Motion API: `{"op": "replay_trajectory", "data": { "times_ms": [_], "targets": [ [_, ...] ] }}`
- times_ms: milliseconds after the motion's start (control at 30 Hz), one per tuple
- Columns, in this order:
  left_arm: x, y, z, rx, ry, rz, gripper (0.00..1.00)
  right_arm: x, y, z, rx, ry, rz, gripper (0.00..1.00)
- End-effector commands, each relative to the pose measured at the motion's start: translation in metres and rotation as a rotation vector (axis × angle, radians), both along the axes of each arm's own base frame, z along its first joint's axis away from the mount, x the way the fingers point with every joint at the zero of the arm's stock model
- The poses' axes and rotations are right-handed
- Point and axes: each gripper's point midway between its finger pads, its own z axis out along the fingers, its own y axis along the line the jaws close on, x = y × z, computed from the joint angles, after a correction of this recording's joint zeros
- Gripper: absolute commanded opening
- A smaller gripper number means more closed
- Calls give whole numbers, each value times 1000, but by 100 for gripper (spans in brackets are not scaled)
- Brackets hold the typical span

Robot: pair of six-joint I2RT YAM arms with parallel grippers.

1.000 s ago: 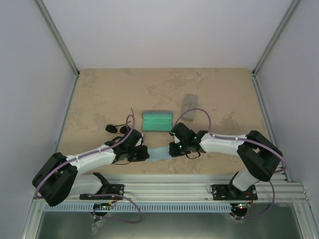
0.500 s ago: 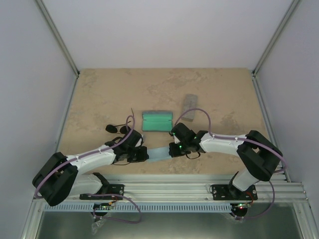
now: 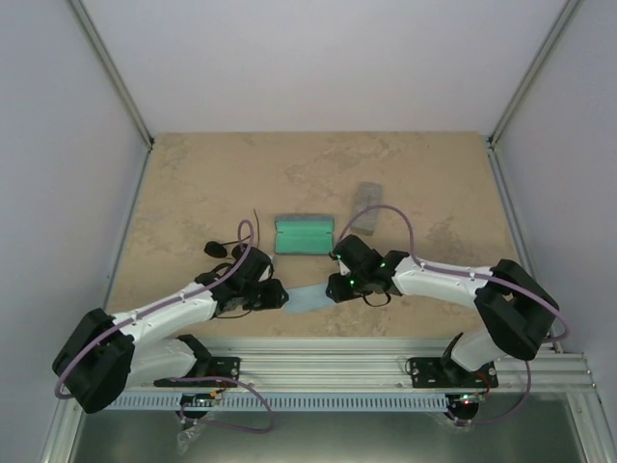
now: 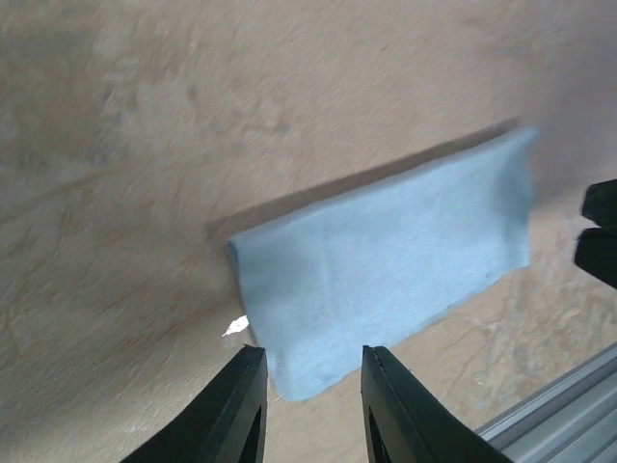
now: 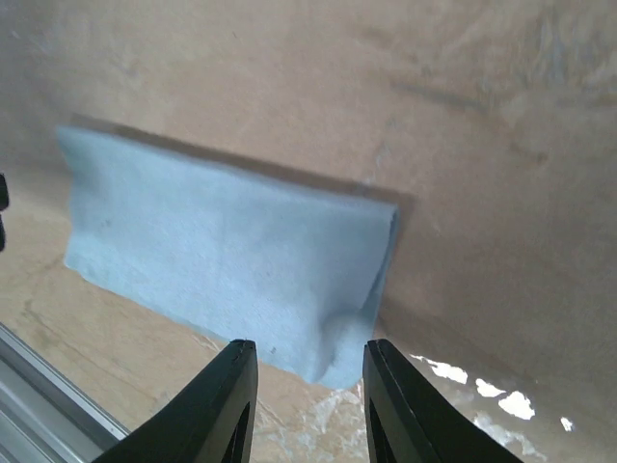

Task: Organize the sunglasses
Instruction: Fold the glasses cleaning cloth at the center of the board, then adjust the glasses cleaning cloth at the center of the board.

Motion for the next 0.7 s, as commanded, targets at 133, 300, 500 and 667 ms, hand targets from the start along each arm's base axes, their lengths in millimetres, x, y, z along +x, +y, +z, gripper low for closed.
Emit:
{"op": "replay_trajectory", "data": {
  "times_ms": [133,300,500,667],
  "targets": [
    [27,-36,22,-148,-85,-31,17,21,41,15,100,-61,57,31],
    [25,-38,2,-124,-40,-50,13,20,58,1,123,-14,106,30],
    [12,-16,-20,-25,11,-16,15,10,32,-29,-2,28,85,29],
    [0,-3,-33,25,49,-14,15,13,-28,-39,-259,-37,-1,29]
  ]
}}
